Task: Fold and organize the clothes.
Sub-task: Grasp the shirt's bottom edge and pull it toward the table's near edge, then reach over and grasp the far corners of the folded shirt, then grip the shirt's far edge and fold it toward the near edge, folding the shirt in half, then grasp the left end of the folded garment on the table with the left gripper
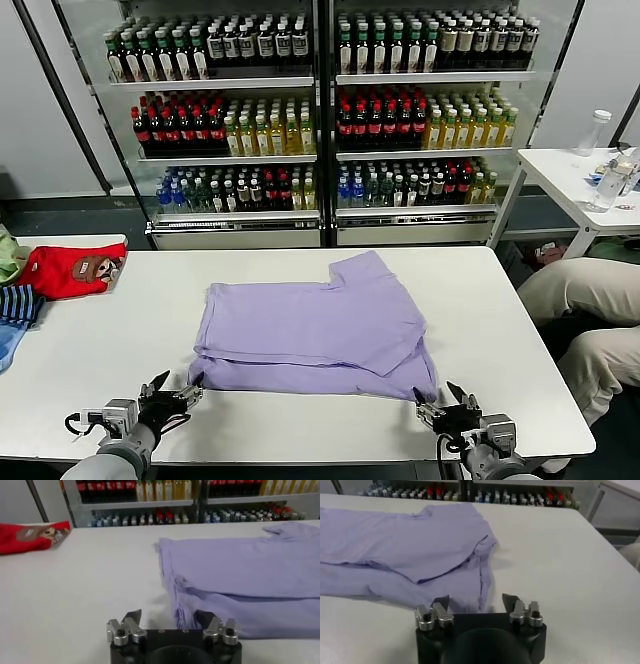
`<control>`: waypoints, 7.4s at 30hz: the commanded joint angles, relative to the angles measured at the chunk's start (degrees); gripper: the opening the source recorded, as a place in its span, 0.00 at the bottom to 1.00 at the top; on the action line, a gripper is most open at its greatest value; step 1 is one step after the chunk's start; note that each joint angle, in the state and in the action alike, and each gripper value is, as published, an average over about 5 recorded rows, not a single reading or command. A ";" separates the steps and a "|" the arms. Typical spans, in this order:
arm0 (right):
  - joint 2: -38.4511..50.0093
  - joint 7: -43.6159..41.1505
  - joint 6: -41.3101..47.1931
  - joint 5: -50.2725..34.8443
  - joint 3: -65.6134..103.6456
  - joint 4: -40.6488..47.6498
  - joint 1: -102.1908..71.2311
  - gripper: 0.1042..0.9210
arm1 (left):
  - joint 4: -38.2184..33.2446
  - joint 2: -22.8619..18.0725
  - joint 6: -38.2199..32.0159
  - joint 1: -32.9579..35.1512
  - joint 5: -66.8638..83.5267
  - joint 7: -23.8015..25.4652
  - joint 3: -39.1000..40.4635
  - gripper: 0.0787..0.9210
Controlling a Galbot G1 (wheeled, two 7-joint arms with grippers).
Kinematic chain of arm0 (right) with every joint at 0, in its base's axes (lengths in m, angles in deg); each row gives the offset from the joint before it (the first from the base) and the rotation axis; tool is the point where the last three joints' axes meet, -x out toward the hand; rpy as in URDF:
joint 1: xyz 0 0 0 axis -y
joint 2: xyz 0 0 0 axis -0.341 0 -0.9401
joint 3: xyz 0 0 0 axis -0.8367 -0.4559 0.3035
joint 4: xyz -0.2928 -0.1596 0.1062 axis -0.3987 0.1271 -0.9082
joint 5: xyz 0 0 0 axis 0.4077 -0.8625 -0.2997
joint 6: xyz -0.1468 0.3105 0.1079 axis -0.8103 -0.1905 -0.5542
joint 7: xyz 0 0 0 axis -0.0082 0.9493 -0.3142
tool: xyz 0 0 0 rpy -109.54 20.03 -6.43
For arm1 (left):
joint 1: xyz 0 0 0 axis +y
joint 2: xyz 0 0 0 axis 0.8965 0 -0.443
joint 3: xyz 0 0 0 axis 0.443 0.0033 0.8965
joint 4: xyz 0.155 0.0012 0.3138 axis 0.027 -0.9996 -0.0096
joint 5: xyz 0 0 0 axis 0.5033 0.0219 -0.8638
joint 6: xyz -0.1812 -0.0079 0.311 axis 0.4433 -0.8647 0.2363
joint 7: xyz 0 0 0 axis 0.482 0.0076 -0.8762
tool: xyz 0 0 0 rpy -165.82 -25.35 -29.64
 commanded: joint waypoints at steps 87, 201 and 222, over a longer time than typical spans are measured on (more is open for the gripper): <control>-22.73 2.22 -2.04 3.35 -18.93 65.59 64.46 0.88 | 37.66 4.85 -3.35 -38.18 -3.92 16.75 11.82 0.88; -0.76 1.70 0.57 -2.08 -4.75 -2.93 9.32 0.26 | 7.95 5.20 -7.25 -5.56 -2.97 10.57 -5.80 0.19; -4.27 1.52 0.52 6.75 -5.73 -8.55 0.87 0.88 | 3.32 -3.49 -0.26 -5.29 3.54 -7.14 1.83 0.87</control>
